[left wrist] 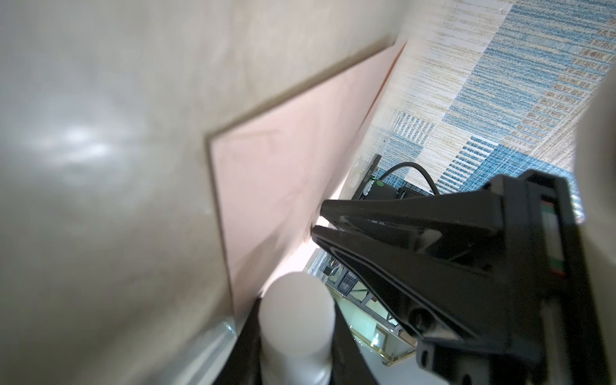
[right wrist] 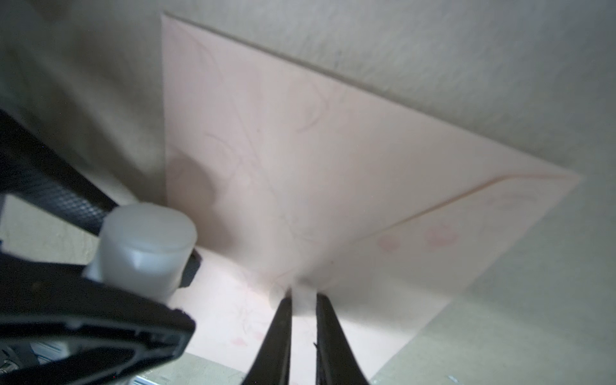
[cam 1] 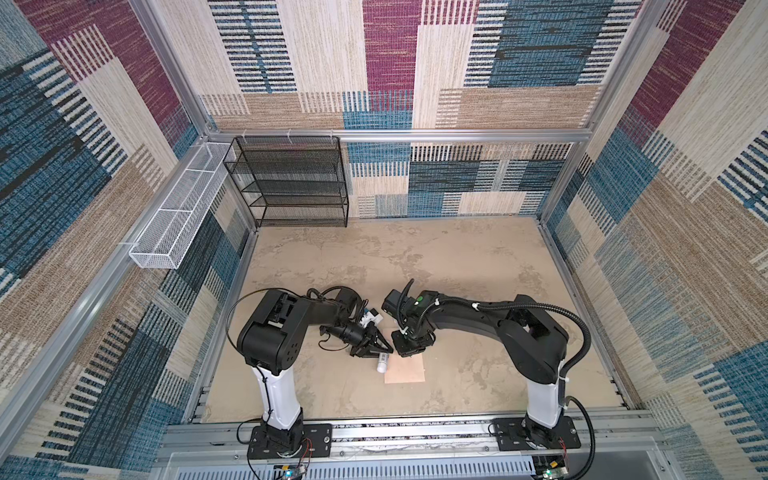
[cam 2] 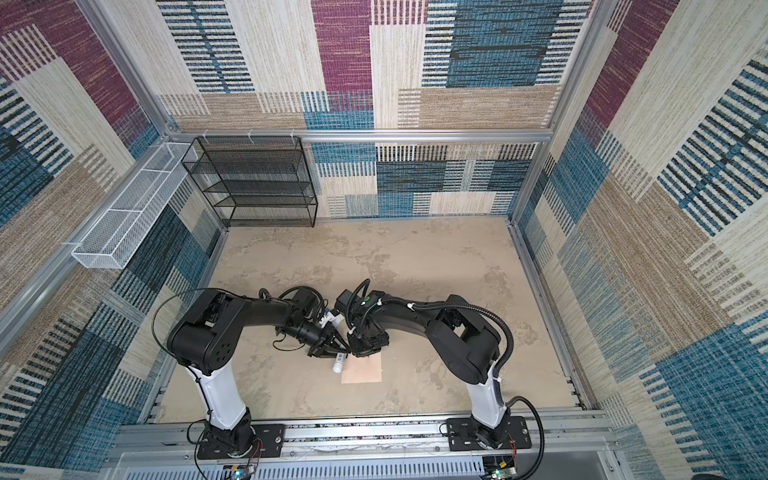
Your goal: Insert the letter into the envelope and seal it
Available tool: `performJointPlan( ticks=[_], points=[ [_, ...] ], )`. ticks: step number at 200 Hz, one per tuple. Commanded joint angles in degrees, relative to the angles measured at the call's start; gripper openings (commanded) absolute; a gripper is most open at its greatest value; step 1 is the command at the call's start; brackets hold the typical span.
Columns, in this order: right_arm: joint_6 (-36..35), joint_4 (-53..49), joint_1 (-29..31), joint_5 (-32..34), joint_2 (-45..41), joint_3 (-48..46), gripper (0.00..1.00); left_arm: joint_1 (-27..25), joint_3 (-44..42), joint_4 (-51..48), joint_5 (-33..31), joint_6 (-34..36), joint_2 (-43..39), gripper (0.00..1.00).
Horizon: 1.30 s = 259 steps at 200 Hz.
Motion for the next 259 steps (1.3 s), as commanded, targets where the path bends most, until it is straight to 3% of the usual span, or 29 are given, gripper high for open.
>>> performJointPlan(
  ticks=[1,78,130,259],
  points=[
    [0.99,2.35,1.28,-3.57,5.09,-1.83,0.21,-0.1,-0.68,-6.35,-9.84,0.36,0.53,0.0],
    [1.43,2.26,1.45,-2.76,3.84,-2.27,0.26,-0.1,-0.73,-6.6,-10.01,0.45,0.38,0.0],
    [1.25,0.98,1.26,-2.66,1.04,-1.84,0.37,-0.15,-0.94,-6.75,-10.02,0.43,0.16,0.0],
    [1.03,-7.54,0.31,1.59,-3.58,5.02,0.41,-0.1,-0.72,-6.95,-10.28,0.42,-0.03,0.0]
  ],
)
